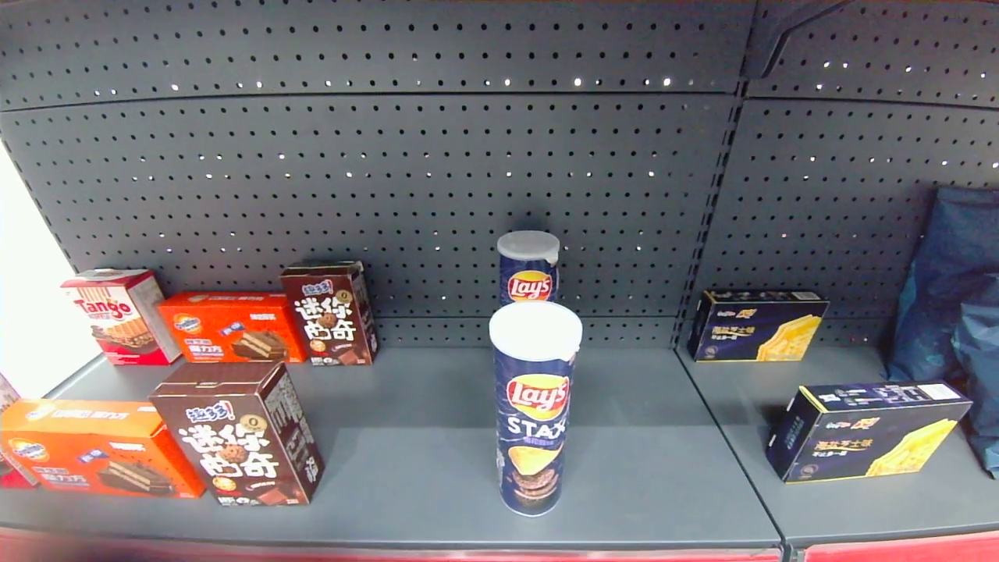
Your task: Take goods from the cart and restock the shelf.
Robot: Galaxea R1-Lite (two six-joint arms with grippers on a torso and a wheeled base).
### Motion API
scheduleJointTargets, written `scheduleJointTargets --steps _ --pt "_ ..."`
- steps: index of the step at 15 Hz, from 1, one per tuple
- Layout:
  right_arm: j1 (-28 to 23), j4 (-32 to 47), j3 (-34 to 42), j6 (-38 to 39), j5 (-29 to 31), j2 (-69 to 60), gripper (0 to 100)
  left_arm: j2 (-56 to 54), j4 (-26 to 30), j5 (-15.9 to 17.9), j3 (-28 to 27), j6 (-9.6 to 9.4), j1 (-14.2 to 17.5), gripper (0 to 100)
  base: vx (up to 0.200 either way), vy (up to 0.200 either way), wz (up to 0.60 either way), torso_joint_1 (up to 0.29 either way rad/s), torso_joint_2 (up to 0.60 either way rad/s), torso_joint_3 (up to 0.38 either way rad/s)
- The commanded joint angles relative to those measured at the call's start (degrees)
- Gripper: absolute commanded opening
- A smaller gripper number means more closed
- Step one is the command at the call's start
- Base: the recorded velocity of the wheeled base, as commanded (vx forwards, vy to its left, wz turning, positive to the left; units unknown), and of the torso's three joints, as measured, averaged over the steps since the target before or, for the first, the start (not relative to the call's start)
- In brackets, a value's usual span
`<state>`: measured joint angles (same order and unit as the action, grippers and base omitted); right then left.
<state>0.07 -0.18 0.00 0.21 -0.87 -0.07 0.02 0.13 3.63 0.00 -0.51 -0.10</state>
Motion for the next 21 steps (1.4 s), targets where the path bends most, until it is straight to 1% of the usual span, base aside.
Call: scheduleJointTargets --steps 1,3,4,6,21 --pt "0.0 -0.1 0.0 0.0 0.0 0.1 100 0.0 0.0 0.1 0.0 -0.28 0.0 100 0.0 0.0 0.0 0.0 0.0 0.0" --pt "0.0 -0.1 0.0 0.0 0.0 0.1 100 0.0 0.0 0.1 0.0 -0.45 0.0 100 0.0 0.0 0.0 0.0 0.0 0.0" --pt "0.0 -0.1 0.0 0.0 0.0 0.1 100 0.0 0.0 0.1 0.0 -0.54 0.0 100 0.0 0.2 0.0 0.012 0.01 0.002" --pt "0.0 -0.1 0.0 0.0 0.0 0.1 100 0.0 0.0 0.0 0.0 -0.1 0.0 100 0.0 0.0 0.0 0.0 0.0 0.0" --pt "0.0 -0.1 0.0 0.0 0.0 0.1 100 0.0 0.0 -0.1 0.0 -0.1 0.0 100 0.0 0.0 0.0 0.0 0.0 0.0"
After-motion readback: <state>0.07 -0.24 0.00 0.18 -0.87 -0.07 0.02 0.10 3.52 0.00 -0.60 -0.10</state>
